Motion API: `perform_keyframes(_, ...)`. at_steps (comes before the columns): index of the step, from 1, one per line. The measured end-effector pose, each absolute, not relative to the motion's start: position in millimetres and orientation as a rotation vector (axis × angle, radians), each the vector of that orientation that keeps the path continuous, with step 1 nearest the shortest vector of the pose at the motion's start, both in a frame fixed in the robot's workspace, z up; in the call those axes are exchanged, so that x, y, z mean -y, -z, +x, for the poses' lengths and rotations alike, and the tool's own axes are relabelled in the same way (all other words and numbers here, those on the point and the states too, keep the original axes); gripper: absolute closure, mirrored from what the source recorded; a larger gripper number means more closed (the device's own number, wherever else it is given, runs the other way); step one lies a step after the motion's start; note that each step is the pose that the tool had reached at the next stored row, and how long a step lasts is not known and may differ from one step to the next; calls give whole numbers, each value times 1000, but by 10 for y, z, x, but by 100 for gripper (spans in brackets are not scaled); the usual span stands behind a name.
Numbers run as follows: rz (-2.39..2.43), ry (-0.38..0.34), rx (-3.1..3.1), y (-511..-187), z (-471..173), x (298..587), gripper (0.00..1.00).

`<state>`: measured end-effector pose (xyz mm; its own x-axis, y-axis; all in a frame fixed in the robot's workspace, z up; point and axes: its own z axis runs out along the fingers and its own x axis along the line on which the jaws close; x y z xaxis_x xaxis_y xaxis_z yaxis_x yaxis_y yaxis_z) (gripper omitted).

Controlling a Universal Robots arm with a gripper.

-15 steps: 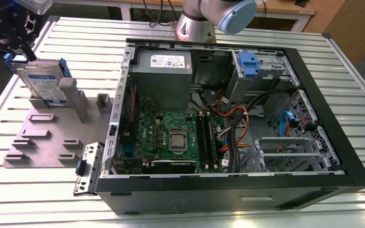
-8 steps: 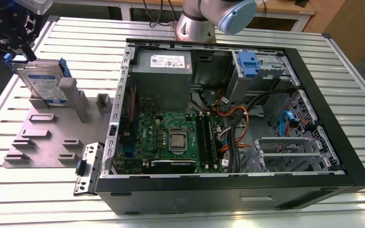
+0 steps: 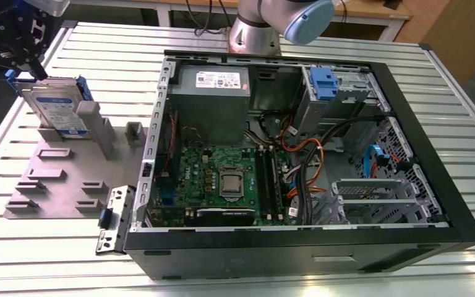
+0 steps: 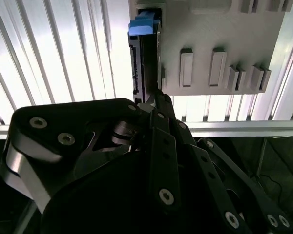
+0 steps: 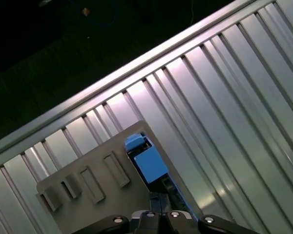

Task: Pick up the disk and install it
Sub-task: 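Pick up the disk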

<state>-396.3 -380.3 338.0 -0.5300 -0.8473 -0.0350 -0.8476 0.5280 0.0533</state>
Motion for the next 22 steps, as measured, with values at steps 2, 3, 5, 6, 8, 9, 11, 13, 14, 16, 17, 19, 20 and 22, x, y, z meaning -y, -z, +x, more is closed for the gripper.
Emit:
perform_keyframes(2, -1565, -100, -2718, -3379, -3963, 3803, 89)
perform_keyframes(3, -1585, -101, -2707, -3378, -3963, 3803, 89)
perform_keyframes(5, -1623, -102, -2685, -3376, -3963, 3803, 89)
perform_keyframes(6, -1640, -103, -2674, -3376, -3963, 3803, 89)
perform_keyframes(8, -1672, -106, -2653, -3376, -3963, 3803, 89)
perform_keyframes(9, -1686, -108, -2643, -3375, -3963, 3803, 89)
perform_keyframes(11, -1710, -114, -2623, -3375, -3963, 3803, 89)
perform_keyframes(13, -1732, -121, -2603, -3375, -3963, 3803, 89)
perform_keyframes(14, -1743, -125, -2593, -3375, -3963, 3803, 89)
perform_keyframes(16, -1765, -131, -2574, -3373, -3963, 3803, 89)
perform_keyframes(17, -1777, -131, -2566, -3371, -3963, 3802, 89)
perform_keyframes(19, -1799, -132, -2551, -3365, -3960, 3803, 89)
perform_keyframes(20, -1813, -132, -2542, -3361, -3959, 3803, 89)
perform_keyframes(22, -1845, -133, -2520, -3354, -3959, 3803, 89)
